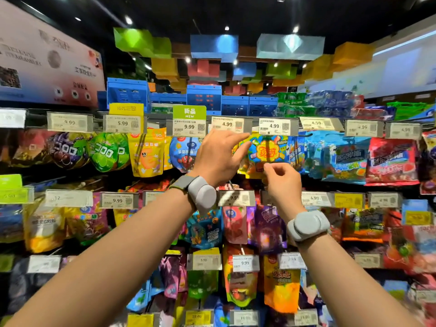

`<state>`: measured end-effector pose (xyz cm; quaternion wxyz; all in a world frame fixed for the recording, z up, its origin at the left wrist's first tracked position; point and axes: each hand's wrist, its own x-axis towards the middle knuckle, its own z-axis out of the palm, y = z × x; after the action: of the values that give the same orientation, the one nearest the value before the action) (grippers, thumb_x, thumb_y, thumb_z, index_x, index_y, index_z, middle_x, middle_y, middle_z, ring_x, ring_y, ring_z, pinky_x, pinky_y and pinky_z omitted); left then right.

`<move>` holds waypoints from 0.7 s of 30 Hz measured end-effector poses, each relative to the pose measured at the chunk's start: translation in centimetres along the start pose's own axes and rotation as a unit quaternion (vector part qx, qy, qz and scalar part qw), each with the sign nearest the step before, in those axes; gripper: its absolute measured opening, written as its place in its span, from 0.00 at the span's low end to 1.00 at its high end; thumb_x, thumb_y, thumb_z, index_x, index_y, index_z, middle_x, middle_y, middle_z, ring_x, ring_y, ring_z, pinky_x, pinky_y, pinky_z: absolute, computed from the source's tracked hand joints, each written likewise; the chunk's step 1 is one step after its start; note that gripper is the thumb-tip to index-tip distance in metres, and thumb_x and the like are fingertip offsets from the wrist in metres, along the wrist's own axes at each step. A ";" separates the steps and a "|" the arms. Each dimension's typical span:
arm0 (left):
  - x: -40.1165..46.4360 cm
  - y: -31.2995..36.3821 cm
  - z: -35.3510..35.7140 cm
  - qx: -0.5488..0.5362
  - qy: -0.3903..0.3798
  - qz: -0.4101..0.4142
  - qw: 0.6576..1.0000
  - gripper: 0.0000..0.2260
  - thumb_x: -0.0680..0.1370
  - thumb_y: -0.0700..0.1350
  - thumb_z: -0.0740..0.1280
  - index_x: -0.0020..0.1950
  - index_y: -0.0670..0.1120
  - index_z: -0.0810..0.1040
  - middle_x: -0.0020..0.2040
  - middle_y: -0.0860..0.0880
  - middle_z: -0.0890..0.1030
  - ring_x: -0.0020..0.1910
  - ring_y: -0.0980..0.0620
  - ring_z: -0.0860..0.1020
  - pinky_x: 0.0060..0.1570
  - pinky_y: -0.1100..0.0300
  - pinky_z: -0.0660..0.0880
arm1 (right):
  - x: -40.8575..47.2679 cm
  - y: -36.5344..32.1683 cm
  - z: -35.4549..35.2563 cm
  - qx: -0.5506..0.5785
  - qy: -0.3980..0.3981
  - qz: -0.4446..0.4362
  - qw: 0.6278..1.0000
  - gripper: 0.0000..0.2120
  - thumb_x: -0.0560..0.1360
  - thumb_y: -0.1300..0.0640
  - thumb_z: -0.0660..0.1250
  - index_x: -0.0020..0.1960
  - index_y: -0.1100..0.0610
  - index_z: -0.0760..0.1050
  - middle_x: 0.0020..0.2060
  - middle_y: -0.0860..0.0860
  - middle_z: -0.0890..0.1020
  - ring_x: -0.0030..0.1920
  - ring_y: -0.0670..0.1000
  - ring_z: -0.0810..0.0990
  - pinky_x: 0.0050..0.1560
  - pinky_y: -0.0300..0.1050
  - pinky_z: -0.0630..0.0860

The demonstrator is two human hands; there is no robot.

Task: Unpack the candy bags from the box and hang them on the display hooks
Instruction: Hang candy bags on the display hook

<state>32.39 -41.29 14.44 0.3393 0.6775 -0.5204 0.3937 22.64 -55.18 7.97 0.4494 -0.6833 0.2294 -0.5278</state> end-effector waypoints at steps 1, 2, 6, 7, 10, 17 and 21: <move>-0.9 -0.1 -0.3 -0.016 -0.002 -0.007 1.000 0.15 0.79 0.54 0.62 0.60 0.50 0.82 0.53 0.50 0.84 0.54 0.47 0.79 0.61 0.49 0.71 | -0.7 -0.1 0.6 0.009 -0.003 -0.004 1.000 0.07 0.76 0.47 0.68 0.45 0.50 0.80 0.42 0.48 0.84 0.45 0.52 0.82 0.49 0.54 0.79; -1.8 -0.2 -0.5 -0.027 -0.001 -0.015 1.000 0.15 0.79 0.53 0.62 0.59 0.50 0.83 0.53 0.50 0.85 0.53 0.47 0.80 0.59 0.50 0.73 | -1.5 -0.1 1.2 0.014 -0.010 -0.004 1.000 0.07 0.75 0.47 0.68 0.45 0.50 0.80 0.42 0.47 0.84 0.45 0.52 0.82 0.50 0.55 0.79; -5.8 -1.2 -1.2 -0.112 0.011 -0.099 0.989 0.12 0.79 0.51 0.64 0.55 0.48 0.84 0.50 0.51 0.85 0.51 0.52 0.82 0.52 0.55 0.76 | -4.7 0.0 3.4 0.043 -0.038 -0.005 0.998 0.04 0.78 0.51 0.68 0.45 0.50 0.79 0.42 0.46 0.83 0.45 0.48 0.81 0.49 0.51 0.79; -7.0 -1.7 -1.4 -0.139 0.003 -0.137 0.981 0.11 0.80 0.50 0.65 0.53 0.48 0.85 0.48 0.52 0.85 0.49 0.54 0.82 0.51 0.56 0.77 | -5.8 0.1 4.0 0.051 -0.044 -0.008 0.998 0.04 0.78 0.52 0.68 0.45 0.50 0.79 0.41 0.46 0.83 0.44 0.47 0.81 0.47 0.50 0.78; -10.5 -3.0 -1.7 -0.217 -0.024 -0.252 0.943 0.10 0.80 0.50 0.65 0.48 0.47 0.84 0.43 0.54 0.85 0.44 0.56 0.82 0.49 0.54 0.78 | -8.8 1.4 6.1 0.061 -0.066 0.020 0.996 0.06 0.78 0.52 0.67 0.42 0.49 0.78 0.38 0.45 0.82 0.40 0.44 0.80 0.44 0.47 0.76; -19.5 -5.3 -2.2 -0.303 -0.041 -0.423 0.853 0.09 0.81 0.48 0.65 0.46 0.47 0.82 0.42 0.52 0.85 0.48 0.48 0.82 0.51 0.49 0.79 | -15.6 6.1 9.7 0.049 -0.141 0.109 0.983 0.07 0.77 0.50 0.68 0.41 0.49 0.79 0.37 0.47 0.83 0.42 0.54 0.82 0.46 0.57 0.81; -24.0 -6.0 -2.4 -0.336 -0.038 -0.491 0.803 0.07 0.81 0.45 0.65 0.49 0.45 0.81 0.43 0.48 0.85 0.43 0.50 0.82 0.44 0.56 0.78 | -19.5 8.6 11.4 0.032 -0.182 0.143 0.972 0.07 0.78 0.51 0.67 0.42 0.50 0.79 0.38 0.46 0.83 0.42 0.52 0.83 0.46 0.53 0.79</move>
<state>34.22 -27.28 -6.05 0.6736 0.7005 -0.2302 -0.0509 28.06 -39.82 -9.85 0.5760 -0.7133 0.2218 -0.3321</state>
